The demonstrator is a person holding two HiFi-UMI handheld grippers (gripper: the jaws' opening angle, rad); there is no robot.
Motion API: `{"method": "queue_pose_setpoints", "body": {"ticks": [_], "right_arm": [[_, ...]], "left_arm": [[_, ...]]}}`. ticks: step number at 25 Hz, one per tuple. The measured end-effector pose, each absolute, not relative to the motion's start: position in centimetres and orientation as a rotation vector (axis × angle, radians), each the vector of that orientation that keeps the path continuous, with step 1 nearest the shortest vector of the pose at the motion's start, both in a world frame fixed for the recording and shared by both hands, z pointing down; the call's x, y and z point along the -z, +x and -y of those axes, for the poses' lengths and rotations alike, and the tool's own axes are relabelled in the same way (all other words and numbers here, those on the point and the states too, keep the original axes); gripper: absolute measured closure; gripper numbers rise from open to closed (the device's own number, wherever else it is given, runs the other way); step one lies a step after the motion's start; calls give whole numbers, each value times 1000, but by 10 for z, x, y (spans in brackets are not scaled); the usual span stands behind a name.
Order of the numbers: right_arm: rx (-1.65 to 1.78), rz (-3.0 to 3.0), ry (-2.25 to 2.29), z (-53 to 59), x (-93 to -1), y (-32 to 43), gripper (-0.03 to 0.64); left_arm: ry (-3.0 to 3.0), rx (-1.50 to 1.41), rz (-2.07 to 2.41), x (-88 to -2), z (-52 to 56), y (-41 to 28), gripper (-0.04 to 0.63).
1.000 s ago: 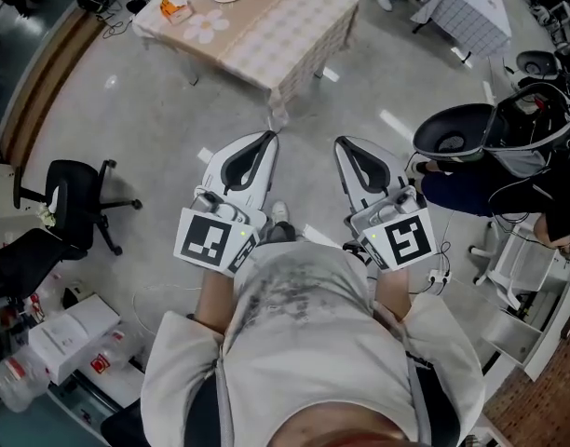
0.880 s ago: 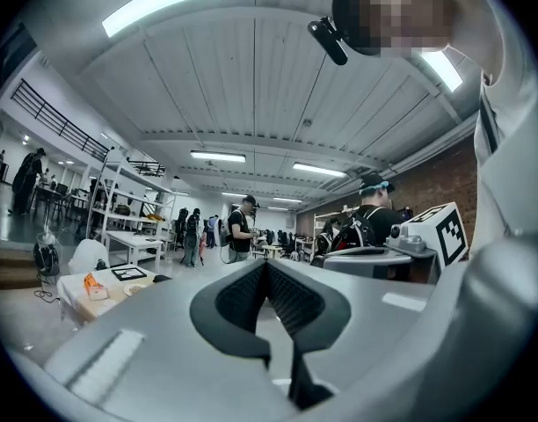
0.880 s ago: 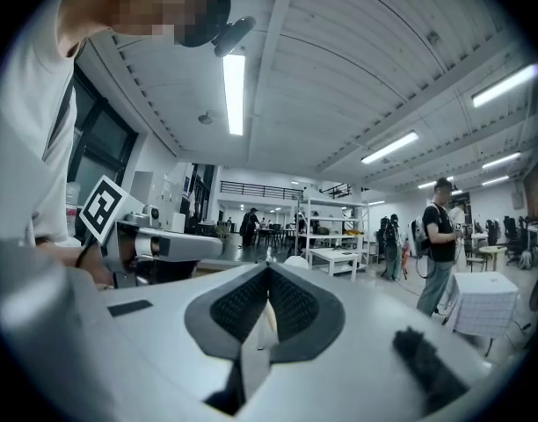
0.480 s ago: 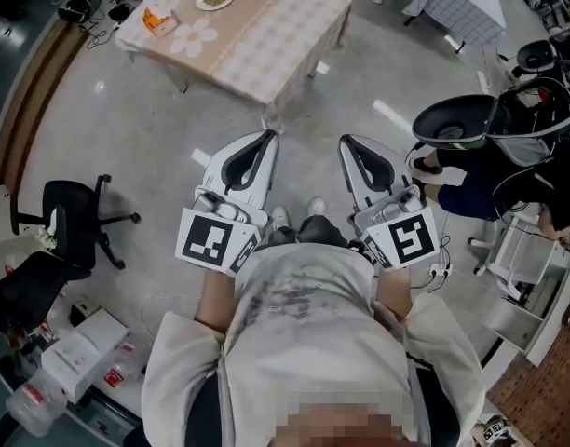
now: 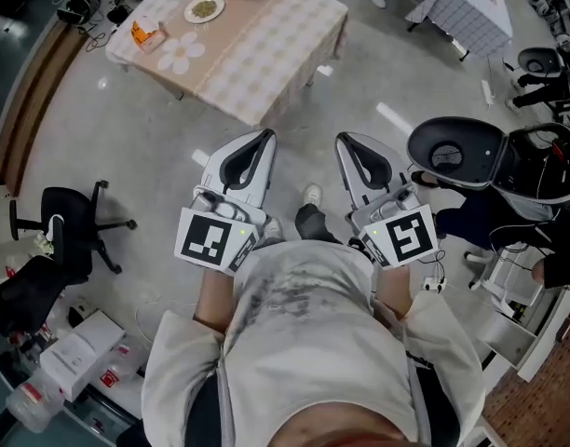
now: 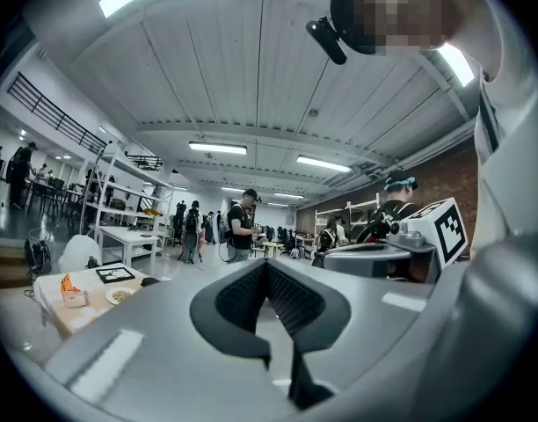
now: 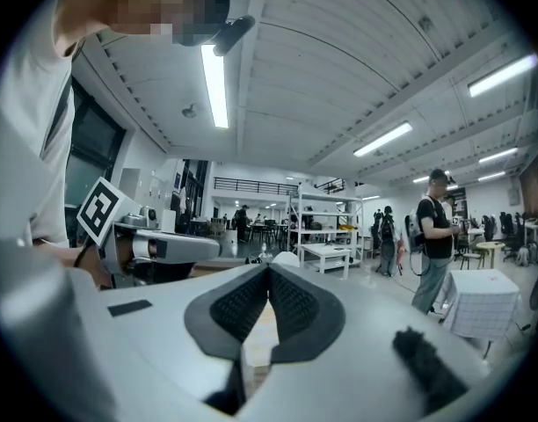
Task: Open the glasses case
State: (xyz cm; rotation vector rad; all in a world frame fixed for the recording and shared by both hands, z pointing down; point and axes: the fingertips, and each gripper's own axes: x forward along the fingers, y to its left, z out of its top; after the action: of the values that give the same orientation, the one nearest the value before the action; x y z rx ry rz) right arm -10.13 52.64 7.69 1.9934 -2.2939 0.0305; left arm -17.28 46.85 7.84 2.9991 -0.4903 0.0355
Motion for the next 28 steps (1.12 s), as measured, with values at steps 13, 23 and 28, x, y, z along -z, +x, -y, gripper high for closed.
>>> {"method": "queue_pose_setpoints", "body": {"ticks": [13,23,28], "right_arm": [[-19,2381,1885,-495,-76,-17,601],[-18,2424,1858,-489,-79,-1,601],[-22,2439,1840,-470,-82,-2,601]], "left_arm": [[2997,-20,624,-70,-435,-89,589],[2999,-36,669,-71,-432,-74,589],[2989,-42,677,-78,-418,-74,589]]}}
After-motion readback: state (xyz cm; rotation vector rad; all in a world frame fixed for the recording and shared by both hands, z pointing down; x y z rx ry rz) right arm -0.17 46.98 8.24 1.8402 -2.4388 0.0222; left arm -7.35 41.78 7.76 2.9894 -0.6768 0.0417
